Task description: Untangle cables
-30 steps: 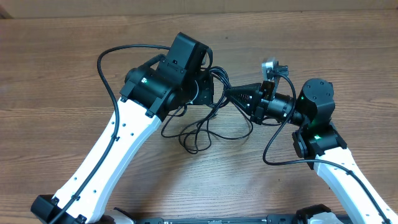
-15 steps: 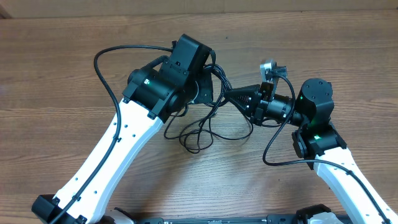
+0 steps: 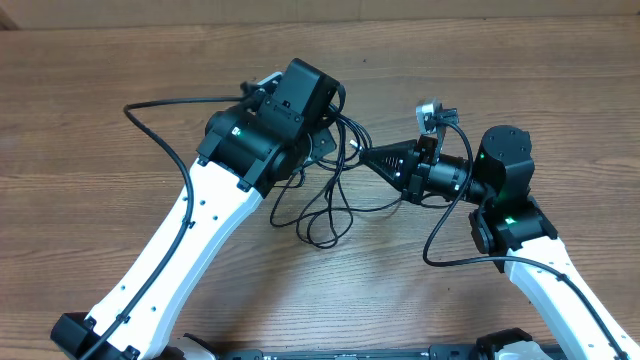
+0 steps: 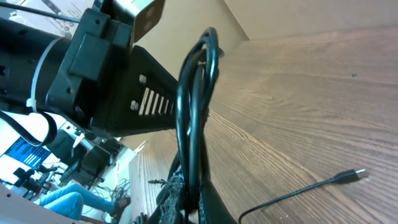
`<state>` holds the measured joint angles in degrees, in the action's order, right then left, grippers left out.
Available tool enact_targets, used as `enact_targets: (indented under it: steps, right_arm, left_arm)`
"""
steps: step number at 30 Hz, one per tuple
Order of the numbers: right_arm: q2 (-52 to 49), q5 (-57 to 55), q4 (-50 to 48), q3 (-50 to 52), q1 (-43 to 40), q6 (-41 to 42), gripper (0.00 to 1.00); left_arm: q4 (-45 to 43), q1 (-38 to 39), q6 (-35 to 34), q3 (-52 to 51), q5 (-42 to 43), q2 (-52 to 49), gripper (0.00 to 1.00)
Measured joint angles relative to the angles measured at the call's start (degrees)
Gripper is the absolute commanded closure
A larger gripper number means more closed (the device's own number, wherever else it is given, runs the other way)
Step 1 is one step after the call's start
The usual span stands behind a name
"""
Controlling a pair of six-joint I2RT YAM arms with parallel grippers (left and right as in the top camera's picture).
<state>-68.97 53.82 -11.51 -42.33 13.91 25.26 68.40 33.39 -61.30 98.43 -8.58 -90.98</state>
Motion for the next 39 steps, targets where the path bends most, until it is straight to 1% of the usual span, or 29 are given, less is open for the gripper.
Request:
enact_targets:
  steps: [3, 5, 6, 7, 8, 9, 10, 11, 14, 15, 18, 21, 23, 25, 27, 29, 31, 34, 39]
  right_arm:
    - [0.0, 0.3, 1.1, 0.0, 0.0, 0.0, 0.96]
    - [0.0, 0.4, 1.7, 0.0, 0.0, 0.0, 0.96]
    - [0.0, 0.4, 2.1, 0.0, 0.0, 0.0, 0.91]
    - [0.0, 0.5, 2.2, 0.0, 0.0, 0.0, 0.83]
    - [0.0, 0.5, 2.1, 0.0, 0.0, -0.2, 0.72]
    - [0.0, 0.4, 2.2, 0.0, 0.0, -0.2, 0.63]
    - [0.0, 0.3, 2.2, 0.0, 0.0, -0.2, 0.52]
    - [0.0, 0.2, 2.2, 0.0, 0.0, 0.1, 0.47]
    - [0.0, -0.2, 2.1, 0.0, 0.0, 0.1, 0.37]
    - [0.0, -0.6, 2.1, 0.0, 0.0, 0.0, 0.36]
    - [0.0, -1.5, 1.8, 0.0, 0.0, 0.0, 0.35]
    - [0.0, -2.1, 1.8, 0.0, 0.0, -0.2, 0.37]
    - [0.0, -2.3, 1.7, 0.0, 0.0, -0.5, 0.4]
    - [0.0, -2.4, 1.6, 0.0, 0.0, -0.8, 0.44]
    - [0.0, -2.6, 1.0, 0.0, 0.0, -1.1, 0.55]
    - [0.0, -2.8, 0.2, 0.0, 0.0, -1.1, 0.62]
    - [0.0, -2.8, -0.1, 0.0, 0.0, -1.4, 0.67]
    - [0.0, -2.9, -0.4, 0.0, 0.0, -1.4, 0.7]
    - [0.0, -2.9, -0.5, 0.0, 0.0, -1.5, 0.69]
  left_arm:
    - [0.9, -0.1, -5.9, 0.0, -1.3, 0.0, 0.96]
    - [1.0, -0.1, -8.3, 0.0, -1.7, 0.0, 0.96]
    - [1.0, -0.1, -9.0, 0.0, -1.9, 0.0, 0.95]
    - [1.0, -0.1, -9.4, 0.0, -2.2, 0.0, 0.95]
    - [1.0, -0.1, -9.3, 0.0, -2.4, 0.0, 0.95]
    - [1.0, -0.1, -8.9, 0.0, -2.5, 0.0, 0.94]
    - [1.0, -0.1, -8.0, 0.0, -2.7, 0.0, 0.94]
    - [1.0, -0.1, -7.2, 0.0, -2.7, 0.0, 0.94]
    - [1.0, -0.1, -1.0, 0.0, -2.8, 0.0, 0.96]
    - [1.1, -0.1, 3.3, 0.0, -2.8, 0.0, 0.96]
    - [1.1, -0.1, 11.0, 0.0, -0.4, 0.0, 0.96]
    - [1.1, -0.1, 16.6, 0.0, 2.1, 0.0, 0.96]
    - [1.1, -0.1, 19.1, 0.0, 3.6, 0.0, 0.96]
    - [1.1, -0.1, 20.5, 0.0, 4.5, 0.0, 0.96]
    - [1.1, -0.1, 22.2, 0.0, 5.5, 0.0, 0.96]
    - [1.2, -0.1, 23.3, 0.0, 6.1, 0.0, 0.96]
    - [1.3, -0.1, 24.3, 0.0, 6.4, 0.0, 0.96]
    - [1.2, -0.1, 24.9, 0.0, 6.5, 0.0, 0.96]
    - [0.4, -0.1, 25.5, 0.0, 7.0, 0.0, 0.96]
